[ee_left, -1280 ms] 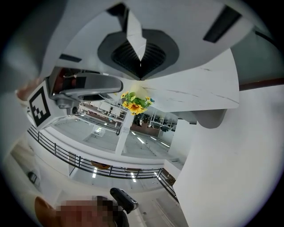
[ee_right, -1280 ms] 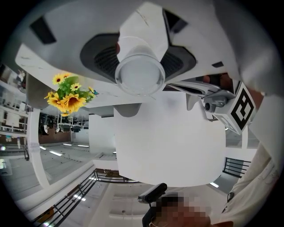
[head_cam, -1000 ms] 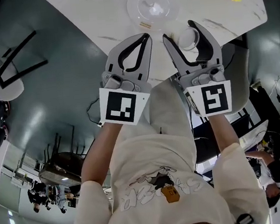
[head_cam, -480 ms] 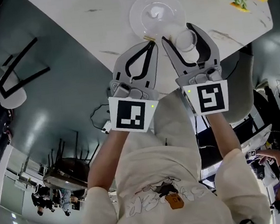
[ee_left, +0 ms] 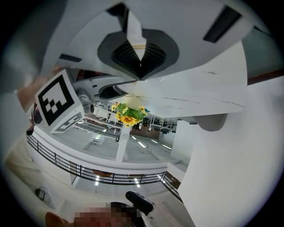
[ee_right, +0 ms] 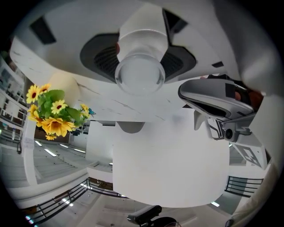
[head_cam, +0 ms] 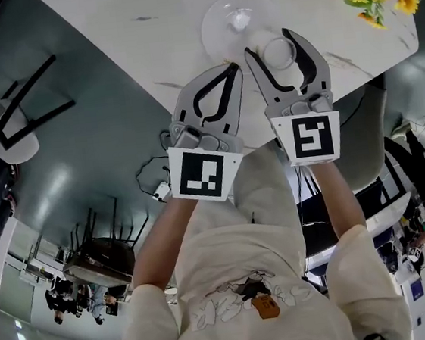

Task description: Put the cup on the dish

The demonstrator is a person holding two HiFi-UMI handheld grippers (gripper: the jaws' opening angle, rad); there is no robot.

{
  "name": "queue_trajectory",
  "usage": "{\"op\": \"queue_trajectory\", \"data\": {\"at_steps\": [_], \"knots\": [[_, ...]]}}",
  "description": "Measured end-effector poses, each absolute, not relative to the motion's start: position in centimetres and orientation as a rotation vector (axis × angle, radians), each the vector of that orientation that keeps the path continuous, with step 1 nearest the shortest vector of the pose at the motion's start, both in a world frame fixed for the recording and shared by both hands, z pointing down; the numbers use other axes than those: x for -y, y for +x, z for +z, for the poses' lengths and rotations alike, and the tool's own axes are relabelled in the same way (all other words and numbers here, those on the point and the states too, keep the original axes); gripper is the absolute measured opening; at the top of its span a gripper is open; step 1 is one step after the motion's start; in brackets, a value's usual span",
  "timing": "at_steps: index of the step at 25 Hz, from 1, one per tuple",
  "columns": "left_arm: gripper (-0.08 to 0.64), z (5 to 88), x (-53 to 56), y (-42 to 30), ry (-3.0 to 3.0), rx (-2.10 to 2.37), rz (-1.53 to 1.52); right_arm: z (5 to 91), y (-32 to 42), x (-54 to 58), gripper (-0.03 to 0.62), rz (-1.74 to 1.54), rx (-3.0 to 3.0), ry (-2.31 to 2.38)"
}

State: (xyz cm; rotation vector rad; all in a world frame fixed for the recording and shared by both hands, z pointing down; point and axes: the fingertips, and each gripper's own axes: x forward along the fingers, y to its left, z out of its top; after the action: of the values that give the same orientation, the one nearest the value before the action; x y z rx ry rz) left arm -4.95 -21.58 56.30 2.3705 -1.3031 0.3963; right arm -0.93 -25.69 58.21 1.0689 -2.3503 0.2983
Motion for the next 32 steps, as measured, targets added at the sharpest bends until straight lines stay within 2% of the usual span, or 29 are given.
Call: {"op": "queue_trajectory", "data": {"at_steps": [21,32], "knots": [[0.002,56.1,21.8,-5.5,2.353,1.328,0.360,59.0,-1.8,26.8,0.272,0.301,2.335,1.069],[0.002,54.5,20.7,-5.6,2.367,1.353,0.351,56.4,-1.6,25.5,0.272,0.277,2.398,1.083]]}}
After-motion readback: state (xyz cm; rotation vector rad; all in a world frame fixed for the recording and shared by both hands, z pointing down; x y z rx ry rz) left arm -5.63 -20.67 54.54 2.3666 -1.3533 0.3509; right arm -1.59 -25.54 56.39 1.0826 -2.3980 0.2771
